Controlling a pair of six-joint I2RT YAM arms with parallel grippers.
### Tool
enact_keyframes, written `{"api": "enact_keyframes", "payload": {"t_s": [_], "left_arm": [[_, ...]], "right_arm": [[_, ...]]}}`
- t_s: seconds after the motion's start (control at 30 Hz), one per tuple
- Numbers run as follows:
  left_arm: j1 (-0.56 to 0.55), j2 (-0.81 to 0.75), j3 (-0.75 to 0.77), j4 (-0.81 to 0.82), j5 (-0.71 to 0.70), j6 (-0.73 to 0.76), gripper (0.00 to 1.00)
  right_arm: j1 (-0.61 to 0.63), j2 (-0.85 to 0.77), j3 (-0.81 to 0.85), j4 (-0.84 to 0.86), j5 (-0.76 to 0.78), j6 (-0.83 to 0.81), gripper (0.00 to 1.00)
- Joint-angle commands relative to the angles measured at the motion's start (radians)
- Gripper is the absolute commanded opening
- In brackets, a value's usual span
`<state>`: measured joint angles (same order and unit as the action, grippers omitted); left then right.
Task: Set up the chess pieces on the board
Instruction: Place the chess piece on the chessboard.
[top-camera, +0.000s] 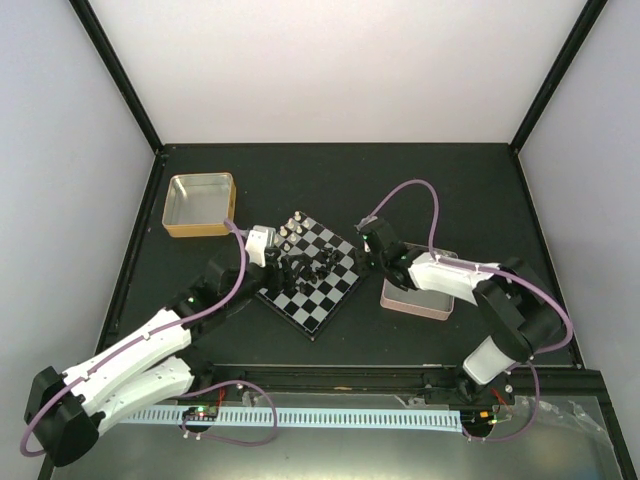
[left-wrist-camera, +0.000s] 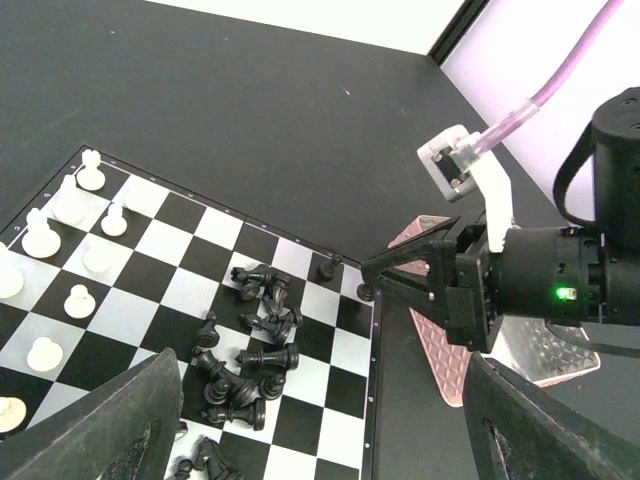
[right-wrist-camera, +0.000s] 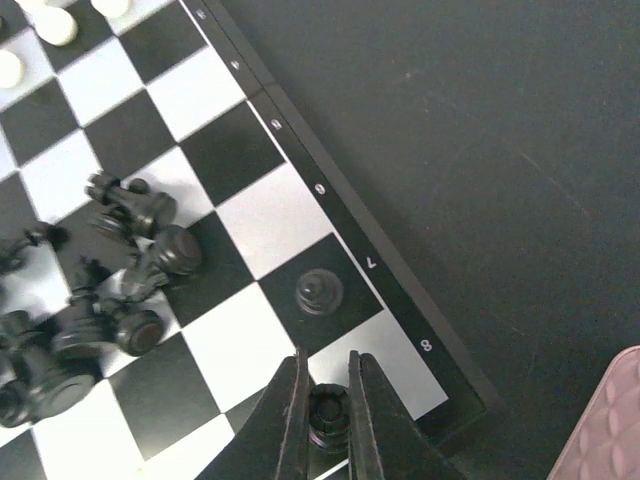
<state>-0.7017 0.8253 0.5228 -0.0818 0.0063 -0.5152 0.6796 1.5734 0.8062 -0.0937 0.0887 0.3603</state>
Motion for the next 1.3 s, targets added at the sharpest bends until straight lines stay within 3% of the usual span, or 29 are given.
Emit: {"api": "enact_keyframes", "payload": {"t_s": [0.0,0.37,0.63,0.9,1.27], "left_arm": [[0.001,0.005,0.008,0.028,-0.01,-0.012,0.79],[0.001,0.01,0.005,0.022,-0.011,-0.01,0.79],[0.002,0.011,0.004,0.02,-0.009,-0.009,0.79],[0.001,0.011,0.006,0.02,-0.007,-0.012,0.79],[0.002,0.015,0.0,0.011,-0.021,-0.041,0.79]], "right_arm": [[0.006,0.042,0.019,0.032,0.05,-0.002,0.07],[0.005,0.063,-0.003,0.043,0.102,0.014,0.11],[0.005,0.02,0.008,0.013,0.037,0.034,0.31],[0.006,-0.079,0.058,-0.122,0.023,0.095,0.39],[0.028,-0.189,-0.029,-0.332,-0.279,0.187,0.42]]}}
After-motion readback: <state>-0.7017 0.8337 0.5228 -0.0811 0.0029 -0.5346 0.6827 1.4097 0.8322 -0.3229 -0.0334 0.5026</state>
